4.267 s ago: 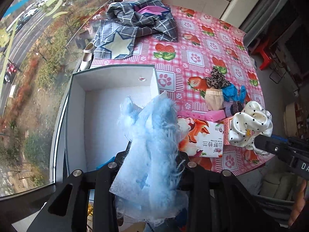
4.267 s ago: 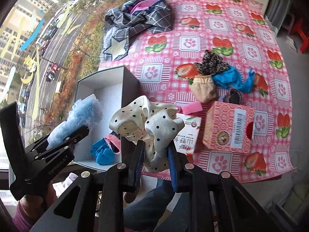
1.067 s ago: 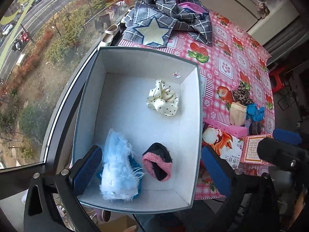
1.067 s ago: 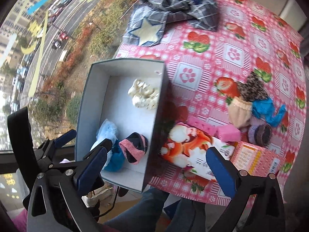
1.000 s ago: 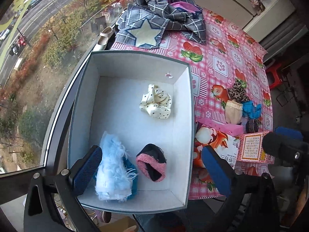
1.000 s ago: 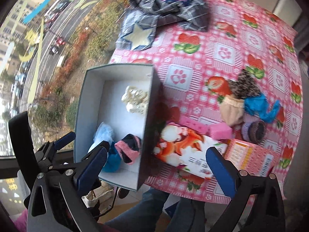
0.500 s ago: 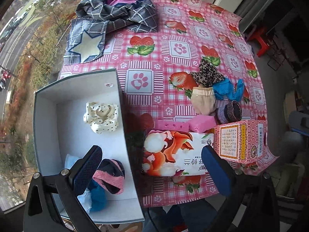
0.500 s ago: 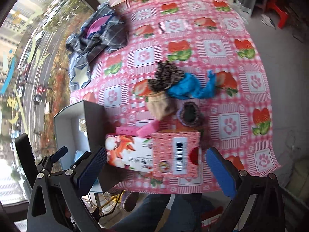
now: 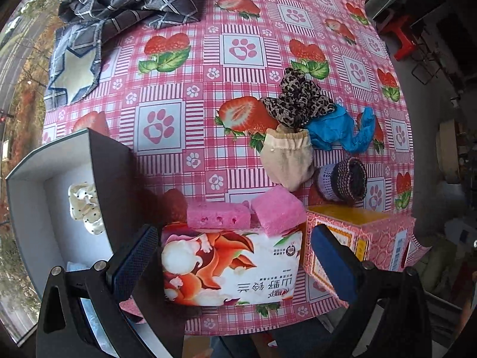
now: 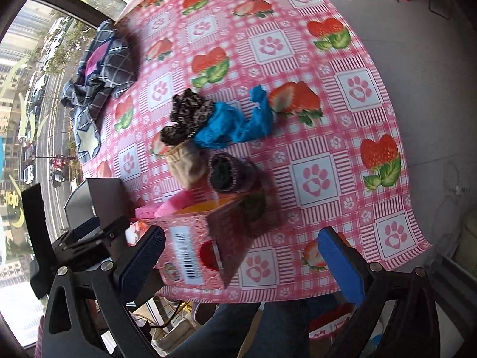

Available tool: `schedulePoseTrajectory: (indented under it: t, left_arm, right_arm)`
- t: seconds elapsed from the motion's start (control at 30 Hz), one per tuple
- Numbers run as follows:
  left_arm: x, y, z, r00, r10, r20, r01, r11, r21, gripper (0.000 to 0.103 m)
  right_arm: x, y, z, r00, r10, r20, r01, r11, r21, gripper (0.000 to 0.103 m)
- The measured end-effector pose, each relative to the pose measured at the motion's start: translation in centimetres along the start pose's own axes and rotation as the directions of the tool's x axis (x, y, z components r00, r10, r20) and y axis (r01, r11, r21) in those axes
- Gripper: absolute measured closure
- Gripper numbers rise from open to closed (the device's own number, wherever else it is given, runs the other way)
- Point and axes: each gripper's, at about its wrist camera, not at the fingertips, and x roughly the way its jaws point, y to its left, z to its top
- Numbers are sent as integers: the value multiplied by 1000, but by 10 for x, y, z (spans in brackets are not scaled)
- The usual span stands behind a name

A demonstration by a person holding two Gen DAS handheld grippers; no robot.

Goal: Organize soft objects
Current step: 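Reach the left tool to the beige knit pouch while the right tool reaches the blue cloth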

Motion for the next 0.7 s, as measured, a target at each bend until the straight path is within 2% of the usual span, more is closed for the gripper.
schedulePoseTrajectory:
  t: [0.37,0.5,0.7]
  left_arm:
    - [64,-43,48,993,51,-110,-44,997,64,0]
    - [87,-53,57,985,74,-156,-64,996,68,0]
    - [108,-57,67,975,70,-211,-62,997,43,0]
  right_arm:
    - [31,-56,13,996,-20,-91,26,997,66,0]
    - [41,-59,18,993,-29,-114,36,998,54,0]
    - [57,-50,33,990,-47,-133,47,999,-3,0]
